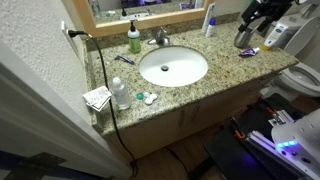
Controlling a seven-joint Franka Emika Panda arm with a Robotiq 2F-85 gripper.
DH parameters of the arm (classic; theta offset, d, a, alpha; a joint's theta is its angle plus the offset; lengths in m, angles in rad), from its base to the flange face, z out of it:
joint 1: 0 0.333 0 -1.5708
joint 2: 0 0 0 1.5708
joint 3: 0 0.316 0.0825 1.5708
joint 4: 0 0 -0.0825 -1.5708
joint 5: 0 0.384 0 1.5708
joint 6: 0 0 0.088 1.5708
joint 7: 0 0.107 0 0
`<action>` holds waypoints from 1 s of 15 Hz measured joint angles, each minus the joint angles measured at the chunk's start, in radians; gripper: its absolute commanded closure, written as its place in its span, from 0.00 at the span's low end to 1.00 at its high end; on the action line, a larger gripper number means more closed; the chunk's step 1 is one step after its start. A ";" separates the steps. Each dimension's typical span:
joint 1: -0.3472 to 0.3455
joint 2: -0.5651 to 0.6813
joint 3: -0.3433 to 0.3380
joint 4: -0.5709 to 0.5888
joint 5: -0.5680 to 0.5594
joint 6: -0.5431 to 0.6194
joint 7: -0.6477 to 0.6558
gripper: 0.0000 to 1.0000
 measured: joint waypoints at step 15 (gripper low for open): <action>0.042 0.000 -0.056 0.004 -0.061 -0.090 -0.369 0.00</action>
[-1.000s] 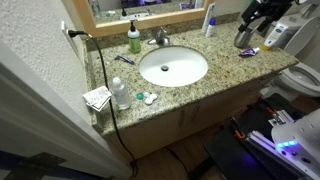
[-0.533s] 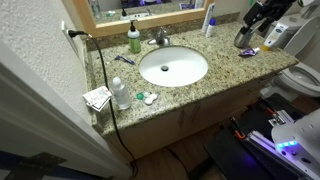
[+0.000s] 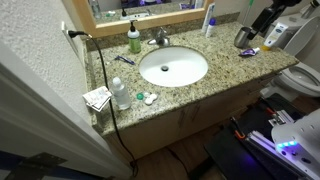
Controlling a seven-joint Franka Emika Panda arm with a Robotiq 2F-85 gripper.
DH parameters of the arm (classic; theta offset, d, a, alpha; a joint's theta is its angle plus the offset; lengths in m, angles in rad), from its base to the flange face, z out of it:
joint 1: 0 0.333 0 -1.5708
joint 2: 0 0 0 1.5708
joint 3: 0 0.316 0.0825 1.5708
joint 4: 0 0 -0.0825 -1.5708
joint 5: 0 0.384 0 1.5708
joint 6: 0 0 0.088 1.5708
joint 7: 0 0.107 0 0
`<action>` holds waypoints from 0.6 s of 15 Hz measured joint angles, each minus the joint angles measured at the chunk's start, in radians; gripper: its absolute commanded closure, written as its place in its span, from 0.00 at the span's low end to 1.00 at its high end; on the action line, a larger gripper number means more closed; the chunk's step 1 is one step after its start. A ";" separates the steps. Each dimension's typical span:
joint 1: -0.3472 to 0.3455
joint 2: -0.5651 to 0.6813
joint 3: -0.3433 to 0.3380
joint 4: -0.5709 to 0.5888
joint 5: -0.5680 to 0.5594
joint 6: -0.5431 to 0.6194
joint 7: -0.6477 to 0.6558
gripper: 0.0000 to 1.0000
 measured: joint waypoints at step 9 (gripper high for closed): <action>0.065 0.156 0.062 0.153 -0.002 -0.003 0.002 0.00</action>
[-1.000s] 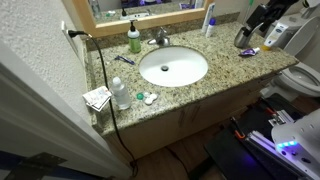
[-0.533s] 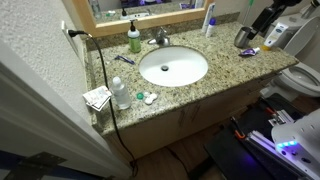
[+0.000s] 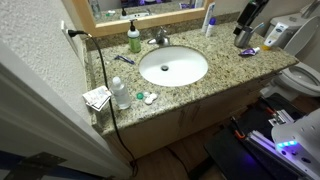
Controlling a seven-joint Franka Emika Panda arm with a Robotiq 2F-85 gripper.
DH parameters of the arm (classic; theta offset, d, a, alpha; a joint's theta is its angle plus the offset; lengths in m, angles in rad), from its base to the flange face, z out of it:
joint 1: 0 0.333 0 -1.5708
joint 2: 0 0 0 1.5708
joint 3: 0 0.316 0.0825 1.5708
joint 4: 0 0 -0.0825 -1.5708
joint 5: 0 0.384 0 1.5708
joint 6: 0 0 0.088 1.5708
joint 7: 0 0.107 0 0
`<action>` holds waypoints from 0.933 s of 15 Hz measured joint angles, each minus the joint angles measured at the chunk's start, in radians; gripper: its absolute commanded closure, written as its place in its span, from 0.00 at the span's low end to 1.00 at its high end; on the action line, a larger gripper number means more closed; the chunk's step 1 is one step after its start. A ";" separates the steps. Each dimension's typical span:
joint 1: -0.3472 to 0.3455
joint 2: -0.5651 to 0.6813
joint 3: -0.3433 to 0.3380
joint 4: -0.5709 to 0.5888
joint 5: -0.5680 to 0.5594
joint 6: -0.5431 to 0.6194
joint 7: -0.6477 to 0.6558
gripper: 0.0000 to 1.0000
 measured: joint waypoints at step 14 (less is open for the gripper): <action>0.013 0.391 0.032 0.258 0.055 0.035 0.061 0.00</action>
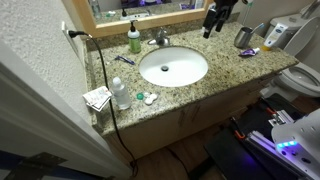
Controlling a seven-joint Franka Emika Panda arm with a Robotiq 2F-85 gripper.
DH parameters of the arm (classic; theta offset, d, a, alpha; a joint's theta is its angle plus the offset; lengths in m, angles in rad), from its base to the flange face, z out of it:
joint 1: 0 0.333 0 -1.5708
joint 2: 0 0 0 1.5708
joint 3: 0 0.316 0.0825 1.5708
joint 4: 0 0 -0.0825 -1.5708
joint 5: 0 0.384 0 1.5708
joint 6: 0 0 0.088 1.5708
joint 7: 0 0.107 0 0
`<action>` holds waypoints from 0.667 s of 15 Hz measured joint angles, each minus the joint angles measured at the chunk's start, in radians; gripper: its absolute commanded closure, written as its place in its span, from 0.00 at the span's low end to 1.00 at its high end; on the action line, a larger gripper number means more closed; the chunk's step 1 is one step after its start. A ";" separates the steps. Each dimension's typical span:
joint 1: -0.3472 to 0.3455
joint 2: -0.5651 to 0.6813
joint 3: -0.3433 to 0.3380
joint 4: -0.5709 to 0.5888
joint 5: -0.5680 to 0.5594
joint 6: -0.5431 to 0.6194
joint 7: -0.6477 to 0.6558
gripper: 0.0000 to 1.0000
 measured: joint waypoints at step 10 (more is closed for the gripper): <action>-0.001 0.149 0.008 0.139 0.006 0.024 0.057 0.00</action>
